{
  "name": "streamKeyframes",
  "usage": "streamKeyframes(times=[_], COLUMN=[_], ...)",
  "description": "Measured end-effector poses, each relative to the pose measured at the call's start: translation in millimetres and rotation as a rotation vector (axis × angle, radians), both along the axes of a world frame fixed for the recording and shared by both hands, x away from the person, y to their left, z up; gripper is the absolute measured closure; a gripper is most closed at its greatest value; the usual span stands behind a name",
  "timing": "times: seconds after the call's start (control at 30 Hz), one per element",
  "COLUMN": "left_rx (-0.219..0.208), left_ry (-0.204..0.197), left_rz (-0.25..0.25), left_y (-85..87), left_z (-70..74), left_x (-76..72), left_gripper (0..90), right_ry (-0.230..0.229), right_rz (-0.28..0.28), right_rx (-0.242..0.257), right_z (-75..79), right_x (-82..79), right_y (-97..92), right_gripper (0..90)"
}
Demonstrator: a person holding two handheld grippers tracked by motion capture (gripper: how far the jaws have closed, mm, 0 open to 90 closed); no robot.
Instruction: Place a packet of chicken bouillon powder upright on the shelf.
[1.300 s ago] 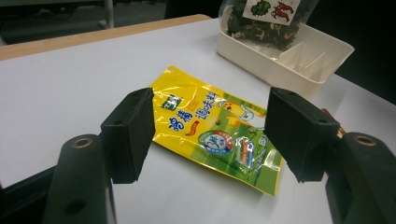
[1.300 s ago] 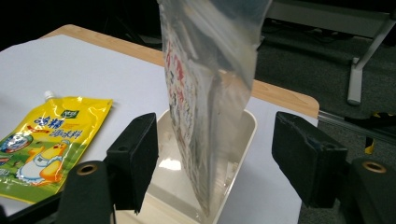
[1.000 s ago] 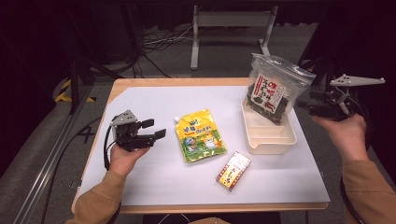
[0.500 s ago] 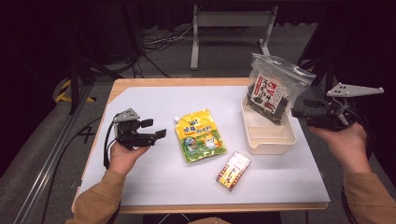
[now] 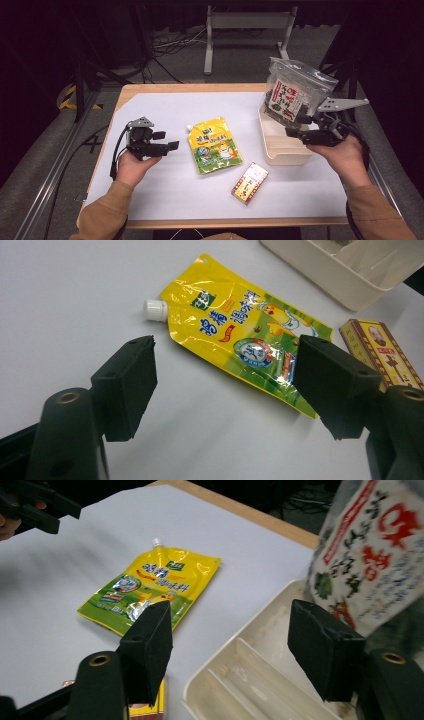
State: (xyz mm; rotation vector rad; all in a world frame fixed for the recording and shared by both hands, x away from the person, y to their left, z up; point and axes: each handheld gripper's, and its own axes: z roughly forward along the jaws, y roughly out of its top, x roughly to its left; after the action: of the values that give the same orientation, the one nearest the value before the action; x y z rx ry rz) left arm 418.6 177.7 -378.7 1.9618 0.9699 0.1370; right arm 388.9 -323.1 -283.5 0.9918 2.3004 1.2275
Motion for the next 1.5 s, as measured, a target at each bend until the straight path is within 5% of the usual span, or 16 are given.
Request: streamKeyframes(times=[0.1, 0.4, 0.7, 0.9, 1.07, 1.2, 1.5], left_rx=[-0.013, -0.063, -0.044, -0.035, -0.021, -0.018, -0.021], left_ry=[0.02, -0.018, -0.018, -0.011, -0.028, -0.026, -0.043], left_rz=[0.006, 0.039, 0.041, 0.073, 0.071, 0.072, 0.054], left_y=[-0.2, 3.7, 3.1, 0.2, -4.9, -9.1, -18.7], left_z=[-1.3, -4.3, -8.9, -12.7, -17.9, -21.0, -26.8], left_x=[1.1, 0.6, -0.9, -1.4, -0.9, 0.5, 2.2], left_gripper=[24.1, 4.8, 7.8, 13.1, 16.0, 18.2, 19.8], right_ry=[0.033, 0.062, 0.066, 0.089, 0.095, 0.147, 0.155], right_rz=[0.021, 0.074, 0.117, 0.078, 0.073, 0.017, -0.001], right_rx=[0.001, -0.002, -0.027, -0.013, -0.017, 0.002, -0.015], right_z=[-6.3, -19.6, -31.9, -41.5, -52.2, -62.8, -77.1], right_x=[5.9, 22.3, 40.5, 51.1, 58.6, 66.4, 73.6], right_y=[13.4, 49.8, 90.0, 103.4, 116.2, 125.0, 134.4], right_gripper=[33.2, 30.7, 24.9, 22.2, 20.2, 19.8, 17.9])
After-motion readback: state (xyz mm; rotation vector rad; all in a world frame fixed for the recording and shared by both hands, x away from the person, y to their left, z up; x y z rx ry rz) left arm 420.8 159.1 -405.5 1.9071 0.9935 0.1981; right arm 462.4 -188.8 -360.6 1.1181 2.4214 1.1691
